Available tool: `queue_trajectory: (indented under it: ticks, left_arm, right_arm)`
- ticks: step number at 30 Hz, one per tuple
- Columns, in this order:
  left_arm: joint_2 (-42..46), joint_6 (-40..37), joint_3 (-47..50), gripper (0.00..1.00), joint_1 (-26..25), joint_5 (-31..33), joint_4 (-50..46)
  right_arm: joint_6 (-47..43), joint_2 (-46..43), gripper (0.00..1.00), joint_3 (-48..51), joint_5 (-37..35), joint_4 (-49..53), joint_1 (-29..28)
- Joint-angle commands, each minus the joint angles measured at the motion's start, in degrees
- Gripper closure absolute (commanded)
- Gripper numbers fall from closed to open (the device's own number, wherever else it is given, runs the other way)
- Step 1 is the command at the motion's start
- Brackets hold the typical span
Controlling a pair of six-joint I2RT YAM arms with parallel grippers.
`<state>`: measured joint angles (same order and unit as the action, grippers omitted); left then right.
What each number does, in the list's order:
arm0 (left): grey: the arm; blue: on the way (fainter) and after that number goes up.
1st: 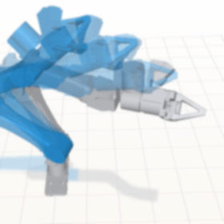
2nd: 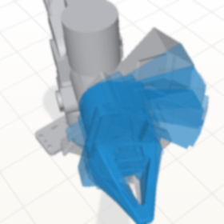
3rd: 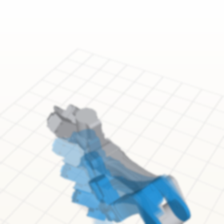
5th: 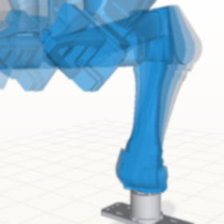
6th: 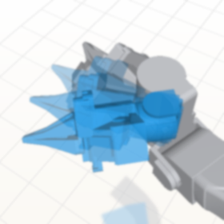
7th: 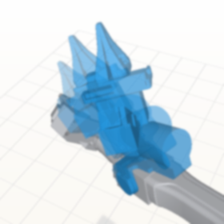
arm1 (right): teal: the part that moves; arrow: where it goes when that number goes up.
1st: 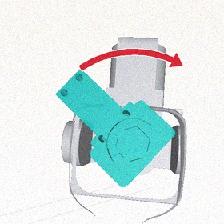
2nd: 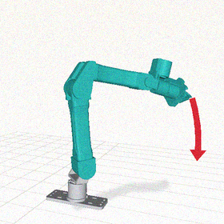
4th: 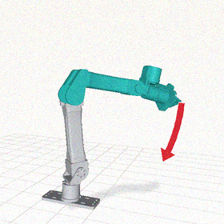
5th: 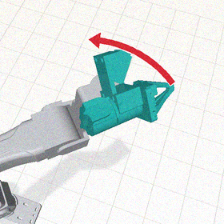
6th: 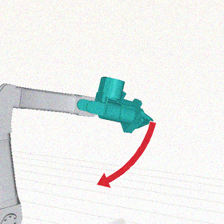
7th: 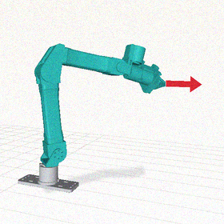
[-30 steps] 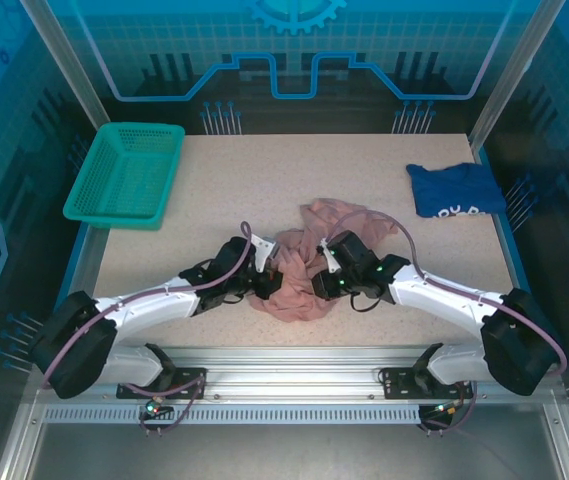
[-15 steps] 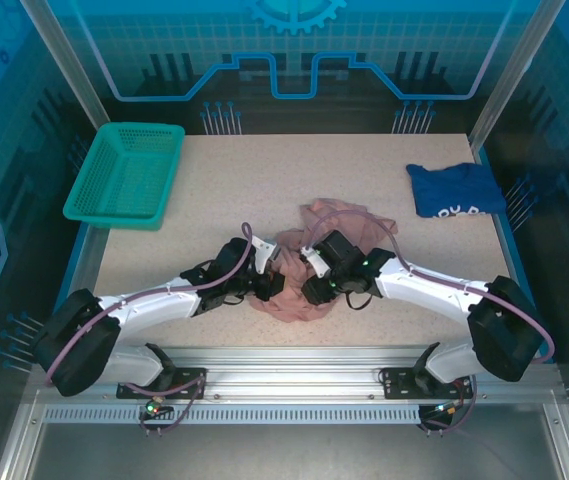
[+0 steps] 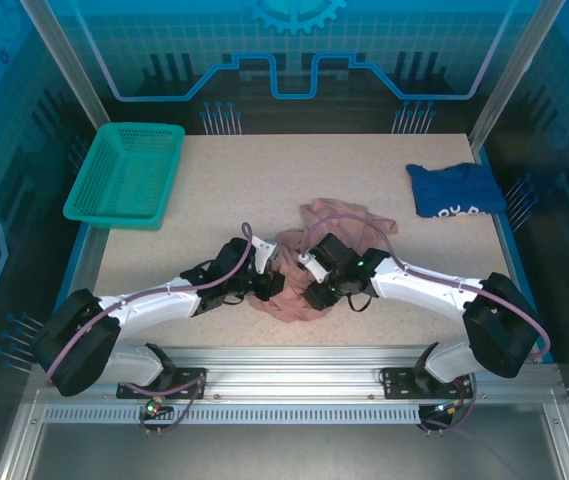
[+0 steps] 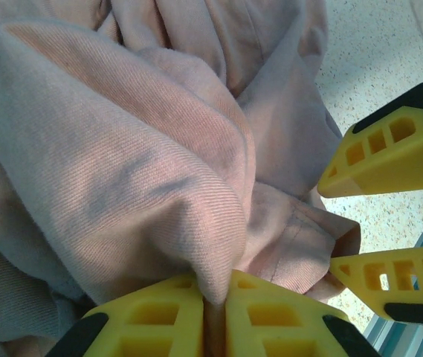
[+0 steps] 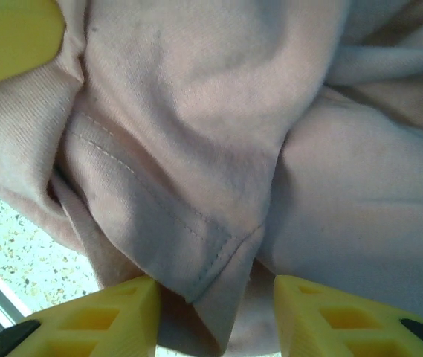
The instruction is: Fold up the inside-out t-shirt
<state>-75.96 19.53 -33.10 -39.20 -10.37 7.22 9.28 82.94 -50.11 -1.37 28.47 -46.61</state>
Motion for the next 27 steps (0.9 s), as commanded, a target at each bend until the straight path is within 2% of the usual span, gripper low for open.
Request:
queue_trajectory:
  ticks: [1, 6, 13, 16, 19, 27]
  left_arm:
    - [1.0, 0.3, 0.7, 0.87, 0.5, -0.4, 0.3]
    - [1.5, 0.1, 0.7, 0.87, 0.4, -0.2, -0.2]
    - [2.1, 0.0, 0.9, 0.87, 0.5, 0.5, -0.5]
    - [2.6, -0.1, 1.0, 0.87, 0.4, 1.0, -0.9]
    - [3.8, 0.0, 1.4, 0.87, 0.5, 1.3, -1.1]
    - [10.1, 1.9, 3.6, 0.82, 0.4, -3.1, -0.8]
  right_arm:
    - [-1.5, 1.6, 0.57, -2.8, -1.0, -0.3, -1.1]
    - [-2.7, 3.7, 0.62, -4.5, -1.5, -0.7, -1.3]
    - [-2.6, 3.1, 0.88, -5.0, -2.9, -0.2, -1.4]
    - [-2.1, 1.2, 0.95, -5.0, -3.5, 0.5, -1.3]
    - [-0.8, -1.6, 1.00, -5.1, -2.9, 1.7, -0.8]
    - [6.1, -8.9, 1.00, -4.7, 1.9, 1.8, 2.5]
